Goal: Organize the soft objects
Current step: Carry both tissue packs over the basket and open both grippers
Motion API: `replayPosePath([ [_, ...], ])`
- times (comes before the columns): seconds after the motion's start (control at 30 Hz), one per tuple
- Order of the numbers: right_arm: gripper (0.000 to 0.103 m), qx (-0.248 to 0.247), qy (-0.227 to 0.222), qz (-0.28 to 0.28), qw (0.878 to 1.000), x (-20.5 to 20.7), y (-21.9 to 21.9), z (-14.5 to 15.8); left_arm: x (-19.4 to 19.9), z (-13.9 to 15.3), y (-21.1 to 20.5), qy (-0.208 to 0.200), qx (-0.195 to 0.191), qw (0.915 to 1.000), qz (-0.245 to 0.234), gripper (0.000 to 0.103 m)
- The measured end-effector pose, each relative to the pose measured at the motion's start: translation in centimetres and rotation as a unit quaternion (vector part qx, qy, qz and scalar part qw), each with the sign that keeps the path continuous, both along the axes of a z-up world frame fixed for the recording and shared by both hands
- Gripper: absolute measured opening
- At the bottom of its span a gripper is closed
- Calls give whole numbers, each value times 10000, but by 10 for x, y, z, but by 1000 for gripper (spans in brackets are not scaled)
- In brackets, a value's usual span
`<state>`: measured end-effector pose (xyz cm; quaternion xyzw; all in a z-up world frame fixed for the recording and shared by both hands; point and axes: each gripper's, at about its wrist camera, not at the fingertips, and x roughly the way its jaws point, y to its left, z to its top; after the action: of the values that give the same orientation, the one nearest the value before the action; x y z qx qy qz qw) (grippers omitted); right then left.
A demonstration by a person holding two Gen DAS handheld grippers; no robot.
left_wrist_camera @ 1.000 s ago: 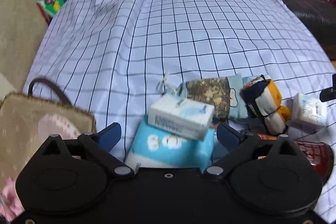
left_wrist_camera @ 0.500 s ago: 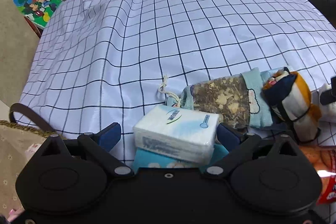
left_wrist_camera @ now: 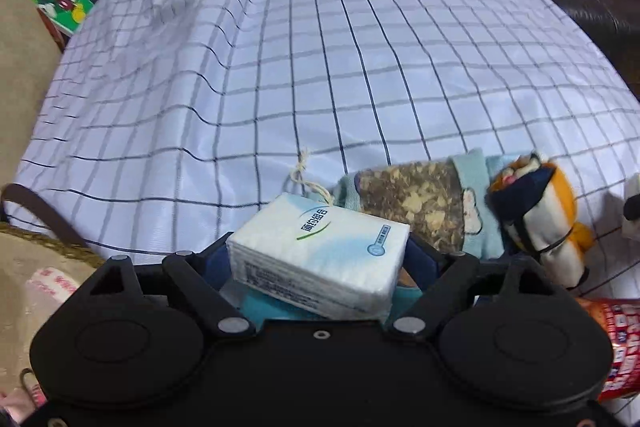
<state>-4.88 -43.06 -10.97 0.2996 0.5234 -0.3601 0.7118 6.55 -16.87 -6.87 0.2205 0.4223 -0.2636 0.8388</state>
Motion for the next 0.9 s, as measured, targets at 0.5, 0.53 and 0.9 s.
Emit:
replayPosePath([
  [0.5, 76, -84, -551, 58, 9984, -9, 20, 53, -25, 76, 48, -375, -373, 9947, 887, 82],
  [0.53, 76, -91, -592, 177, 9980, -6, 27, 56, -25, 80, 53, -401, -376, 9937, 973, 82],
  [0.9, 76, 213, -1062, 2089, 9719, 40, 150, 100, -3, 109, 123, -716, -304, 9763, 2020, 82],
])
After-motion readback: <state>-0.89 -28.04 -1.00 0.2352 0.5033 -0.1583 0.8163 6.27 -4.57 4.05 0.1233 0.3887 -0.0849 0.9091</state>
